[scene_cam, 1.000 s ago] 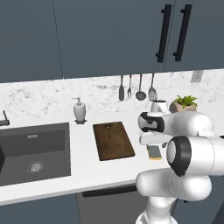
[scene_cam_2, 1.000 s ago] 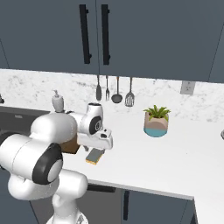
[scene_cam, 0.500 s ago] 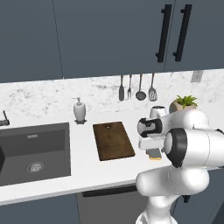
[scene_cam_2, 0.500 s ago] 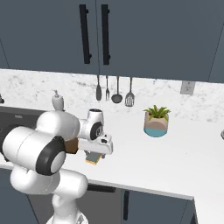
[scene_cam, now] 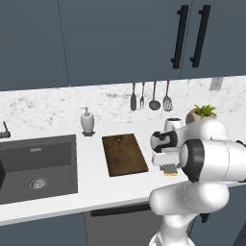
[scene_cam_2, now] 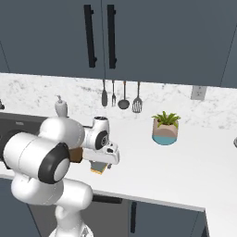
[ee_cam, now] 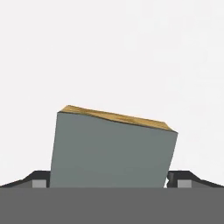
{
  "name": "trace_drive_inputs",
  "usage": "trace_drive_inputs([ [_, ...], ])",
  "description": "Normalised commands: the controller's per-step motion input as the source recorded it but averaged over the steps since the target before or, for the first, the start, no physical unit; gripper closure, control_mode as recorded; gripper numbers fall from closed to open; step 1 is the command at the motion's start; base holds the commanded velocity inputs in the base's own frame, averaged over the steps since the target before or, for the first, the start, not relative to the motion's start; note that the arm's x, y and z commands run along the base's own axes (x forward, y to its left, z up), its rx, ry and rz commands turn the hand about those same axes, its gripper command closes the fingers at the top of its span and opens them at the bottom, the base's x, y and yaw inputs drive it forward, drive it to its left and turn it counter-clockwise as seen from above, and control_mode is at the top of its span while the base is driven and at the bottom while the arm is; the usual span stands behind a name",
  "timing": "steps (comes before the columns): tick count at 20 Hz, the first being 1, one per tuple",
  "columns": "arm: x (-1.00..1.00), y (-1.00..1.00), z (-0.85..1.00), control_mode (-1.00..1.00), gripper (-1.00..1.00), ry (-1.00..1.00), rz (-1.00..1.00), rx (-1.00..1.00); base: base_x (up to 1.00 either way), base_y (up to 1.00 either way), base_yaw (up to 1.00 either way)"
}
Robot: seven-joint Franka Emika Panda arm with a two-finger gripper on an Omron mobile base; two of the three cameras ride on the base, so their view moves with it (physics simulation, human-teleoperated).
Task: Pick up the sponge from the counter and clean the cutting board by briefly scrubbing or pressing down on the cutting board. Once finished, release the sponge.
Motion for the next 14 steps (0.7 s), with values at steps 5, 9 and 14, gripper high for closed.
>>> trace_drive_inputs([
  [5,-0.05,0.0,0.0,-1.0,-1.0,-0.04,0.0,0.0,0.0,0.0,0.0],
  [9,0.0,0.0,0.0,-1.0,-1.0,-0.01,0.0,0.0,0.0,0.0,0.0],
  [14,0.0,0.0,0.05,-1.0,-1.0,0.0,0.0,0.0,0.0,0.0,0.0],
])
